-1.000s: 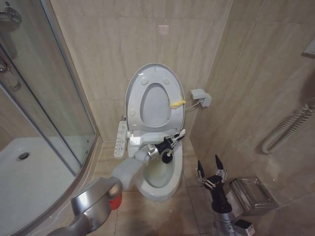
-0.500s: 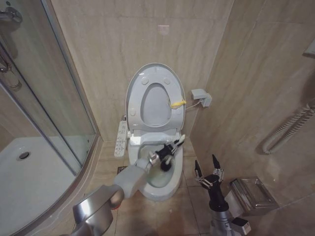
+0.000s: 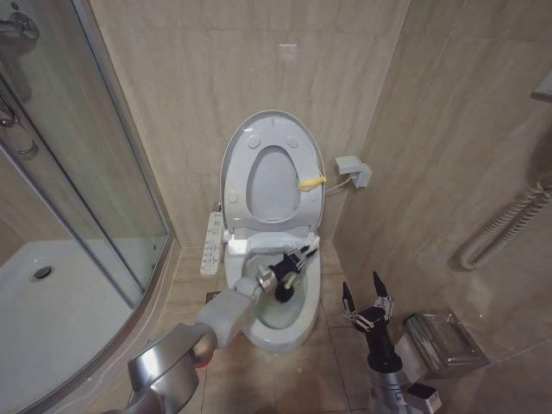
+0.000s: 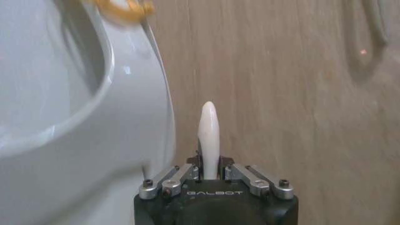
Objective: Open the toilet lid, clean the toilet bowl with a toilet brush, close the toilet lid, and flush.
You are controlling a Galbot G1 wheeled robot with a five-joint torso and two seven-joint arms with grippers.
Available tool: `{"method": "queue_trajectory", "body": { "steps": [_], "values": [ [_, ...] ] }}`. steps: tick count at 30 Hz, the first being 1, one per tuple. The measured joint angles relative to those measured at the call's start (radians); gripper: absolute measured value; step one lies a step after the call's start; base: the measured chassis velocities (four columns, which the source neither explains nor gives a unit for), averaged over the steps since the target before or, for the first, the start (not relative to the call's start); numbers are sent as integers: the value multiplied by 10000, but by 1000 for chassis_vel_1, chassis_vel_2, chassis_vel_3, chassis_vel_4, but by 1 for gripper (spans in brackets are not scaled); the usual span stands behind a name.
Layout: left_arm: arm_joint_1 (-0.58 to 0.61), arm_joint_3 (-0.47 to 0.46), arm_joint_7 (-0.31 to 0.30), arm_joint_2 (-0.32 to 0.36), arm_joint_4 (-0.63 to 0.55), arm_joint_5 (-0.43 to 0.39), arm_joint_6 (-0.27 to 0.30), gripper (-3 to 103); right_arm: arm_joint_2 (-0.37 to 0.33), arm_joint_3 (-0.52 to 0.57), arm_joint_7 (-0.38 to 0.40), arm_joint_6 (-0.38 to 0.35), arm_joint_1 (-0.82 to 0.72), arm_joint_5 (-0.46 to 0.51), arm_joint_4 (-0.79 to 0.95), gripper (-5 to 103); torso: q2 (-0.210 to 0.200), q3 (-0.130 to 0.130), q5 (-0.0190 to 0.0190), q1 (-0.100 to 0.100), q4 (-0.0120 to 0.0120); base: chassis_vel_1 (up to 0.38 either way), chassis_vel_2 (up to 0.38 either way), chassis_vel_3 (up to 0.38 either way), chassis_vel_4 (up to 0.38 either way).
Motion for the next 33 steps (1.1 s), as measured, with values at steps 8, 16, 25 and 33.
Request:
{"method": "queue_trajectory", "body": {
  "steps": [8,16,25,33],
  "values": [
    [196,275,94,9,442,-92,87,19,0,18,-2,9,-106,81,97,100,-1,2,0,2,7,0,0,0,0],
    [-23,173,-57,7,83,-16,30,19,-2,51,9,2,-62,103,114,100,0,0,0,0,3,0,0,0,0],
    [239,292,-40,8,457,80,73,19,-1,61,-9,9,-64,140,78,100,-1,2,0,2,8,0,0,0,0],
    [260,474,-19,418,545,353,210,19,-2,-32,-52,20,-60,126,57,100,-1,2,0,1,8,0,0,0,0]
  ]
}}
